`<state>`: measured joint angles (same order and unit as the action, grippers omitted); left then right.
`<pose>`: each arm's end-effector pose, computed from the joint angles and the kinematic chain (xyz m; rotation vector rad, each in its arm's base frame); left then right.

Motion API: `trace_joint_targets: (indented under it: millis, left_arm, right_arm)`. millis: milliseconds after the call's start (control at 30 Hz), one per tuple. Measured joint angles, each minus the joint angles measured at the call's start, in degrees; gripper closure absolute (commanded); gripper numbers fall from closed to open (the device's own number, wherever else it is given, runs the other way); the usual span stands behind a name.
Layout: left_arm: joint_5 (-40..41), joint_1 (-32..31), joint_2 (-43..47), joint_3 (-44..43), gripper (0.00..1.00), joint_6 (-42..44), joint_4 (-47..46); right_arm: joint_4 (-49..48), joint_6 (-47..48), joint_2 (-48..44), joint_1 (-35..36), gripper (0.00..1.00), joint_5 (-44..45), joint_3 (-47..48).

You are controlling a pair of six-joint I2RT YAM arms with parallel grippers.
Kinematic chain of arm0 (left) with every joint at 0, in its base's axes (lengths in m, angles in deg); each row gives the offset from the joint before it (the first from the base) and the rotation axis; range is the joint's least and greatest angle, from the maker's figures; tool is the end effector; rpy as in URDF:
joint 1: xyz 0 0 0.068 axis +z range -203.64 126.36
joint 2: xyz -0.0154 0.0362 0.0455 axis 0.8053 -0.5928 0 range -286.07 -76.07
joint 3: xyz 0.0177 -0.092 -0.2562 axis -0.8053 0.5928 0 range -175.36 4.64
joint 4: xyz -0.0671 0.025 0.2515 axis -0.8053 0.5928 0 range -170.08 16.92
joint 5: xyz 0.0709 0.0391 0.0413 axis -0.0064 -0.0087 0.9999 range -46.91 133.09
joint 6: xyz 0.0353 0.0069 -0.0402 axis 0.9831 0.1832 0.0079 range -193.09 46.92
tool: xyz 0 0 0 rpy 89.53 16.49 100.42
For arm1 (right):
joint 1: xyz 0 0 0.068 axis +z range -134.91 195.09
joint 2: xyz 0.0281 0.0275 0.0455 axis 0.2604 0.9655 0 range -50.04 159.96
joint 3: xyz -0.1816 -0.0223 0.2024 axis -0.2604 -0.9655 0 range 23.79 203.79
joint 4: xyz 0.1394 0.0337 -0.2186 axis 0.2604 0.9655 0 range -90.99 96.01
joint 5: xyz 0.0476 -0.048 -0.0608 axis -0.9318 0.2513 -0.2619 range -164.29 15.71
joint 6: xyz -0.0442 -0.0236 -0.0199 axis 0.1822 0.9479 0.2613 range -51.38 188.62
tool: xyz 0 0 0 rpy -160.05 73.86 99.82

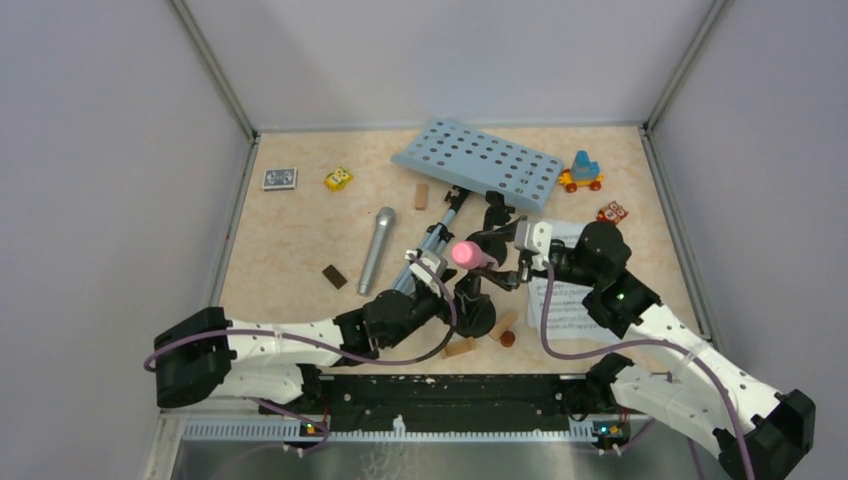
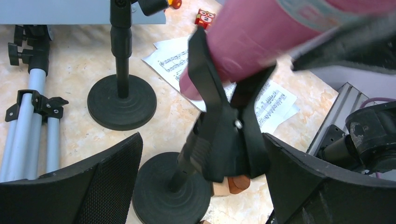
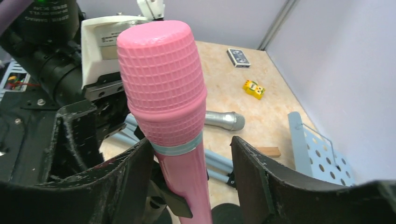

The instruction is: Pack up the instrument practice props

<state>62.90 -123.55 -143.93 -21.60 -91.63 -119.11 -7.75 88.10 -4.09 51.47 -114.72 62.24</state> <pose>0.0976 -0.2316 0.2353 0.4721 1.6244 -0.9033 0.1379 0.1302 0.3295 -1.2144 1.0970 0.7832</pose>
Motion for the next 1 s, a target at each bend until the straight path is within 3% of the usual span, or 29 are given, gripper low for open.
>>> trace_joint_targets:
  millis: [200,300,333,500,800,1000]
  left_arm:
    - [-0.72,-0.07,0.63,0.9,0.01,0.11,-0.66]
    - [-0.79,-0.11,1.11,1.51,0.01,0.39,-1.31]
    - [-0.83,-0.11,1.29,1.64,0.01,0.48,-1.36]
    - [-0.85,-0.11,2.78,2.67,0.01,1.38,-2.16]
    - [1.05,-0.13,5.55,6.45,0.01,3.1,-5.99]
    - [1.03,-0.15,5.05,6.4,0.08,3.74,-7.82]
  right_arm:
    - [-2.99,1.14,1.86,1.31,0.73,1.75,-0.13]
    - [-3.13,2.05,1.88,2.12,0.97,2.25,-0.24]
    - [-3.1,2.25,1.88,2.43,1.0,2.49,-0.24]
    - [-3.04,2.6,0.52,4.13,1.0,5.49,-1.16]
    - [-3.26,1.86,-4.28,12.74,1.0,20.55,-4.35]
    - [-3.56,0.48,-4.26,14.05,1.0,25.27,-4.35]
